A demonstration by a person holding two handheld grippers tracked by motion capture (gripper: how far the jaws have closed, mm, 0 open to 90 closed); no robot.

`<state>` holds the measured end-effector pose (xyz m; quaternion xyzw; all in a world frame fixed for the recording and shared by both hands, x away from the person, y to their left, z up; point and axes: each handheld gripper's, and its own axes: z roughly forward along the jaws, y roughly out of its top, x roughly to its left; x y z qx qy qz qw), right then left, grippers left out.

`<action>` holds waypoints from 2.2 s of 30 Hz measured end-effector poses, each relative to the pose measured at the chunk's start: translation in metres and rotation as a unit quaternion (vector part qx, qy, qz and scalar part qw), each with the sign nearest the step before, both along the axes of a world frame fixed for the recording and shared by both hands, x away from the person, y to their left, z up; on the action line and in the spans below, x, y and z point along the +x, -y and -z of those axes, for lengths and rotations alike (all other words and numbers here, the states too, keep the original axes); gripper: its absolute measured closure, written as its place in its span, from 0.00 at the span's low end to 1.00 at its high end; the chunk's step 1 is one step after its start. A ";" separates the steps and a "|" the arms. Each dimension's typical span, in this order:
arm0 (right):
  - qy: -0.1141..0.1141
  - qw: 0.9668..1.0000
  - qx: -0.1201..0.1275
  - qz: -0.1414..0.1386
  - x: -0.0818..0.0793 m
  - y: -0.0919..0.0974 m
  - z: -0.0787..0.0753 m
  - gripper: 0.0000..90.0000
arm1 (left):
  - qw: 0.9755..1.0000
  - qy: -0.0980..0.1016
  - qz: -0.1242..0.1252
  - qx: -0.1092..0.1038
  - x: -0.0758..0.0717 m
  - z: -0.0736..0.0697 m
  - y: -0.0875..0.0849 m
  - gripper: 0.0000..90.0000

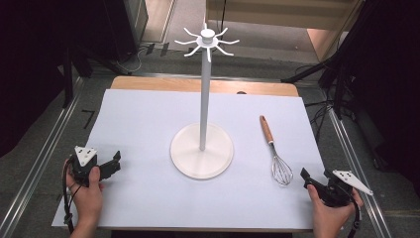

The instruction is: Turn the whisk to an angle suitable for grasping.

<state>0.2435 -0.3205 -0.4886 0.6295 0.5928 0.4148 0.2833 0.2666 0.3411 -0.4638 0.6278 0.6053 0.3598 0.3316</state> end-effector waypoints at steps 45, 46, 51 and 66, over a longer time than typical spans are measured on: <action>-0.212 0.962 -0.133 -0.113 0.080 -0.034 -0.061 0.35 | 1.000 -0.003 0.002 0.009 0.000 0.000 0.002 0.15; -0.215 0.961 -0.135 -0.115 0.082 -0.035 -0.062 0.35 | 1.000 -0.003 0.002 0.009 0.000 0.000 0.002 0.15; -0.219 0.959 -0.122 -0.129 0.089 -0.037 -0.067 0.42 | 1.000 -0.003 0.002 0.009 0.001 0.000 0.002 0.15; -0.212 0.957 -0.085 -0.177 0.108 -0.055 -0.075 0.52 | 1.000 -0.007 0.003 0.009 0.001 0.000 0.002 0.15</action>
